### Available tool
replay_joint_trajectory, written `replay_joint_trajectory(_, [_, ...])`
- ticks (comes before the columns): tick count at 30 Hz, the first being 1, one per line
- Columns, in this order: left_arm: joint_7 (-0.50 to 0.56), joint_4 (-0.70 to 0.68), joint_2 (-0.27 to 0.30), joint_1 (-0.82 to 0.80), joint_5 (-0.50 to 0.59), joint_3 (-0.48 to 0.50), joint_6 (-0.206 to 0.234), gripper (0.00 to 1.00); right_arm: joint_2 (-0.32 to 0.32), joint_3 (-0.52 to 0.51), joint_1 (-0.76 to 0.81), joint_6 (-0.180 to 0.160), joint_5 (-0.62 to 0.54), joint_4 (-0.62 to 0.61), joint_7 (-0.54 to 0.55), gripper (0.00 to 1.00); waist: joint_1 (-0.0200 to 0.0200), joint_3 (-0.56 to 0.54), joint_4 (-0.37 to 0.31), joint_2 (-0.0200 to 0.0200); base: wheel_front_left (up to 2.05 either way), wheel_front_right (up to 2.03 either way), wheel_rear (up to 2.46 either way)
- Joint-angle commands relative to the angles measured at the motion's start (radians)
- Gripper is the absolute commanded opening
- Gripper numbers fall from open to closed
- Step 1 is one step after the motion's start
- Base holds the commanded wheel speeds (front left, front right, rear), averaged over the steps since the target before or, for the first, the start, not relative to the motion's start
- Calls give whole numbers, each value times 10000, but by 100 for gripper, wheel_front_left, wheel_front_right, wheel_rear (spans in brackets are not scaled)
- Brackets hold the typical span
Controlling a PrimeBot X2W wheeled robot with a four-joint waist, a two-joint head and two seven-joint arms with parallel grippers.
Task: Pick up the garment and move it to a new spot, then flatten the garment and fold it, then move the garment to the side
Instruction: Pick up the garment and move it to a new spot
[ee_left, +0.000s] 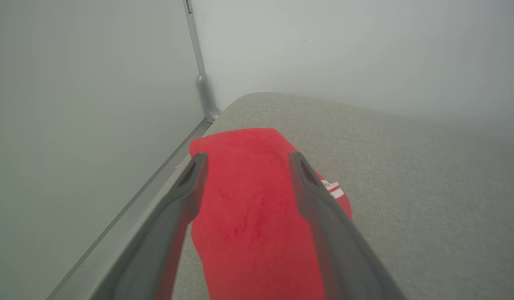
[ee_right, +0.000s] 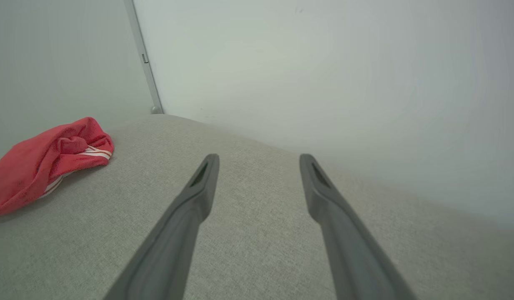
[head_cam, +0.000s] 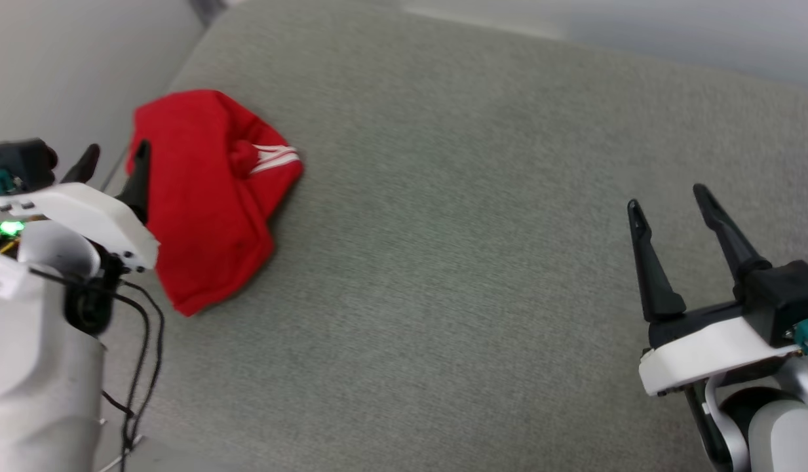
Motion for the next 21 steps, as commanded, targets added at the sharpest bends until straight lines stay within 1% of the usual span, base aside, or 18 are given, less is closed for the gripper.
replay_joint_trajectory(1, [317,228,211,-271,-245,-148,8,100,-3,-49,-208,-3,-49,-53,-29,100,-1,686,-610,0,0,0,0])
replay_joint_trajectory(7, [2275,1314,1307,-1015,-1699,-1055,5,100,-3,-9,-596,-1,-123,-75,-107,100,-1,1536,-1118,0,0,0,0])
replay_joint_trajectory(11, [3525,1859,1782,-1214,-2567,-1745,5,100,-3,32,-830,-3,-146,-13,-201,100,-1,1961,-1334,0,0,0,0])
replay_joint_trajectory(15, [4704,2432,2005,-1261,-3323,-2276,4,100,-3,88,-1011,-1,-183,48,-251,100,-1,2235,-1483,0,0,0,0])
replay_joint_trajectory(18, [5418,3063,1871,-1162,-3793,-2437,11,100,-3,82,-1085,-1,-204,84,-277,100,-1,2321,-1532,0,0,0,0])
replay_joint_trajectory(19, [5661,3261,1818,-1127,-3915,-2491,13,65,-3,83,-1097,-3,-212,87,-289,100,-1,2327,-1548,0,0,0,0])
replay_joint_trajectory(20, [5755,3410,1758,-1110,-4034,-2509,14,36,-3,78,-1101,-3,-216,91,-289,100,-1,2329,-1561,0,0,0,0])
replay_joint_trajectory(21, [5788,3499,1718,-1121,-4099,-2542,14,0,-3,71,-1101,-1,-223,97,-287,100,-1,2322,-1568,0,0,0,0])
